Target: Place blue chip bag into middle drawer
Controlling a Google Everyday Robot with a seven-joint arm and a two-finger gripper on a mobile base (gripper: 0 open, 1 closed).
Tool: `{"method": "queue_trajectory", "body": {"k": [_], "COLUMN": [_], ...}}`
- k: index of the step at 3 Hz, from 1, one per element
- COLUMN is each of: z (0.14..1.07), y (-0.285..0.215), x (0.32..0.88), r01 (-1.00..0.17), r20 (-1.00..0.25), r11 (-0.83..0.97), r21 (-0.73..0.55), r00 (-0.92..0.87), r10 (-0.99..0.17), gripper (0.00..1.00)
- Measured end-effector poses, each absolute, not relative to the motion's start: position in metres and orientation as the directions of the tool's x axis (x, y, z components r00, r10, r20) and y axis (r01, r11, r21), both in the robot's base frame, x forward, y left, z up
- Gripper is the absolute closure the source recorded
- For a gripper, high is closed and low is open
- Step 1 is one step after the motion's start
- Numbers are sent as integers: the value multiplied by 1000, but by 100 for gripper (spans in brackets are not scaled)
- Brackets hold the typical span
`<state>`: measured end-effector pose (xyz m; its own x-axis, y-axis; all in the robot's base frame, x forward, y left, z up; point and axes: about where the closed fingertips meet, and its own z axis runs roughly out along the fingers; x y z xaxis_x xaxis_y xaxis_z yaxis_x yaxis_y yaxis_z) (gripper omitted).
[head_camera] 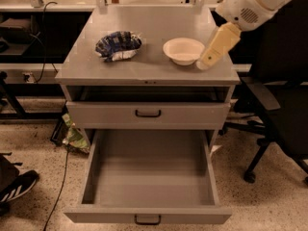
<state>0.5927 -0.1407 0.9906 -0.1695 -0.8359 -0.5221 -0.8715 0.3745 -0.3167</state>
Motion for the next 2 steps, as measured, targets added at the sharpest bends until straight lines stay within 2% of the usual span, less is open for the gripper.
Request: {"method": "queue_trajectory", "body": {"k": [2], "z": [971], "y": [-83], "x": [680], "r01": [-874], "r20": [-637], "r11": [400], "r21": [-276], "r00": [-145], "r10": [-757], "gripper": [0]}}
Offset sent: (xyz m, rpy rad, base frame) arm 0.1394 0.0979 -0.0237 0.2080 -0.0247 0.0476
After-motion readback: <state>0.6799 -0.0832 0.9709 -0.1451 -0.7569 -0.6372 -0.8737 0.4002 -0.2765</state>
